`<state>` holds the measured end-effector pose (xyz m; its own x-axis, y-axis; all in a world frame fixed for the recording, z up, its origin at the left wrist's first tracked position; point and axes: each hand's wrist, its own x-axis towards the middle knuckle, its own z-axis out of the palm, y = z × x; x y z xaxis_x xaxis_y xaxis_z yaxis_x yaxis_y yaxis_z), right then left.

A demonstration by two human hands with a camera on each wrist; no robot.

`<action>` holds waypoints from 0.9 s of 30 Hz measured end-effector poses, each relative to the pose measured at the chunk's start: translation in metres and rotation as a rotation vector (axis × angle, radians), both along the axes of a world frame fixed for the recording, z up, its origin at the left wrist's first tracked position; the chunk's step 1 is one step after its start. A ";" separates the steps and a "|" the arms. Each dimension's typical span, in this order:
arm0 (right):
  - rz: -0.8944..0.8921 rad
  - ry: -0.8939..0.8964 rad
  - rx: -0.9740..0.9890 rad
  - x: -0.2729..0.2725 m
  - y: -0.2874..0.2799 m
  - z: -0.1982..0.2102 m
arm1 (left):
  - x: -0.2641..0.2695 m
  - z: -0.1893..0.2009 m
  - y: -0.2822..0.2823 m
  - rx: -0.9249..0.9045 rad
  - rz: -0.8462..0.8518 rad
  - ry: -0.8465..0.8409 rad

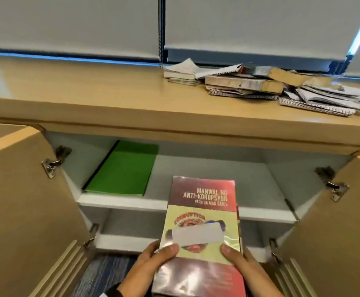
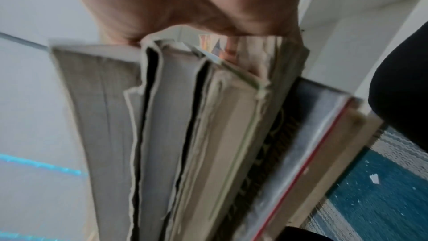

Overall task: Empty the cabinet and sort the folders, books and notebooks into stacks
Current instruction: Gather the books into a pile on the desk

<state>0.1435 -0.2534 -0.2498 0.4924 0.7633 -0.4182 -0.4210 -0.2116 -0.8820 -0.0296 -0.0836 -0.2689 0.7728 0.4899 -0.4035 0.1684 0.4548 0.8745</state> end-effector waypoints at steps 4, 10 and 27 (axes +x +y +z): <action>0.085 0.088 -0.044 0.036 0.049 -0.013 | 0.032 0.000 0.039 -0.048 -0.059 0.033; 0.112 0.156 -0.131 0.095 0.144 -0.030 | 0.093 -0.001 0.115 -0.103 0.016 0.114; 0.105 -0.010 -0.177 0.214 0.328 -0.066 | 0.222 -0.070 0.325 0.039 0.015 0.406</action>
<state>0.3577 0.0745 -0.3154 0.4183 0.7257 -0.5462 -0.3801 -0.4064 -0.8309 0.1929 0.2418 -0.3392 0.5472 0.5208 -0.6552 0.4968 0.4279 0.7550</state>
